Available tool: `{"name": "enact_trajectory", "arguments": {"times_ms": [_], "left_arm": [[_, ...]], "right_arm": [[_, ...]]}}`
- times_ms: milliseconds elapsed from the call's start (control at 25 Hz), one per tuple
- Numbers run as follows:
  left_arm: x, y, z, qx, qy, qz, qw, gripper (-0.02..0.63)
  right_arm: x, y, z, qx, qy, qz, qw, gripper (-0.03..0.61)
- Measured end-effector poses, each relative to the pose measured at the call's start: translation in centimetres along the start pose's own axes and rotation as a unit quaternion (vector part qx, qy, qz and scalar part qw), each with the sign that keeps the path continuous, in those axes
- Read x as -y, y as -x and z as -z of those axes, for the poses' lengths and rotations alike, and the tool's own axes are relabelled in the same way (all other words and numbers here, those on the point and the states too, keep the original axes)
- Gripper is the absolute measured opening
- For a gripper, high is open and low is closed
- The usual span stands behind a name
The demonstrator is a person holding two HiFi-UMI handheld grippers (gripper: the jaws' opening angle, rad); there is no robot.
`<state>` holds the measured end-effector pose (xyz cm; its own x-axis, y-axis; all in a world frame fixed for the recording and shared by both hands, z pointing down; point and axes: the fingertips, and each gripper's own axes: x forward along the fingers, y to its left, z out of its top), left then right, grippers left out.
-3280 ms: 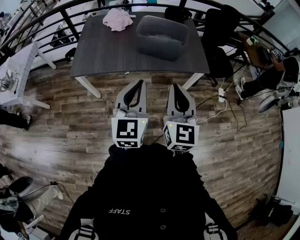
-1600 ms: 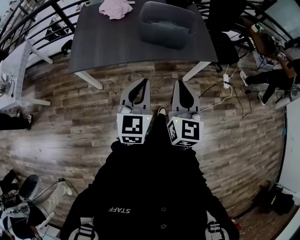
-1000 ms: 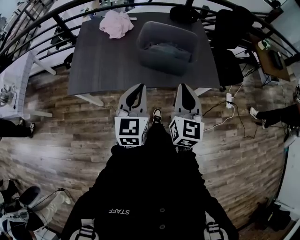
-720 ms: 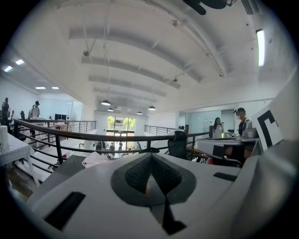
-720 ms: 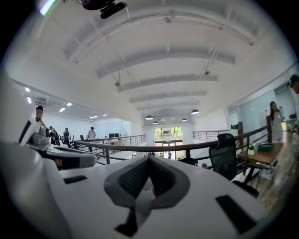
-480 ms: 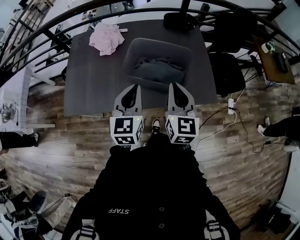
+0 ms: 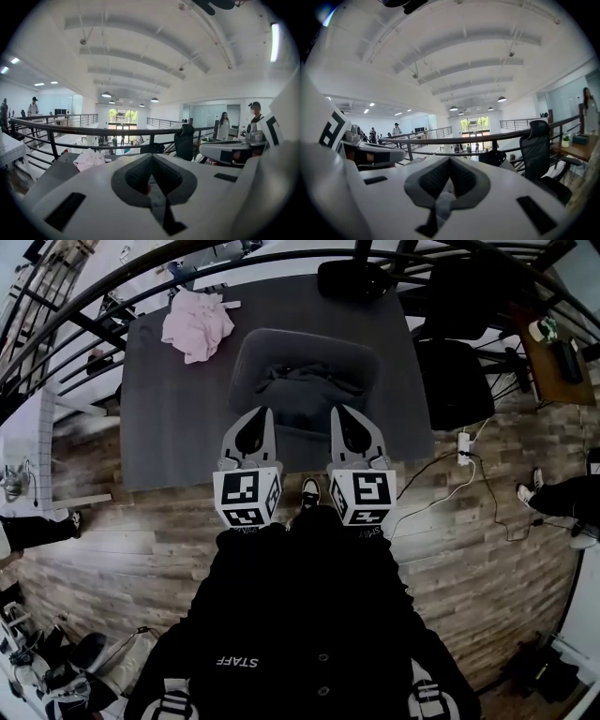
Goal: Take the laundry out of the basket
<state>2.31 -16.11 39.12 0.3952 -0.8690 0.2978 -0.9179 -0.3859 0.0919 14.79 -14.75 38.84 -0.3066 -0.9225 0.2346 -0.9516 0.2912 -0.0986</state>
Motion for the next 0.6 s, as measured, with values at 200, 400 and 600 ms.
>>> {"name": "enact_trajectory", "arguments": {"times_ms": [200,400,600], "left_arm": [[-1.4,-1.7,1.1,-0.020,0.009,-0.011,0.9997,0.003],[-3.8,-3.3,2.0,-0.035,0.016,-0.012,0.9992,0.003],[-5.2,-5.3,3.3,-0.058,0.023,0.000,0.9981,0.003]], "right_arm": [[0.1,-2.7,1.2,-0.027,-0.003,-0.016,0.999,0.014],[-0.4,-5.5,1.8,-0.052,-0.002,-0.016,0.998,0.014],[-1.0,-7.5,2.3,-0.081,-0.004,-0.014,0.997,0.014]]}}
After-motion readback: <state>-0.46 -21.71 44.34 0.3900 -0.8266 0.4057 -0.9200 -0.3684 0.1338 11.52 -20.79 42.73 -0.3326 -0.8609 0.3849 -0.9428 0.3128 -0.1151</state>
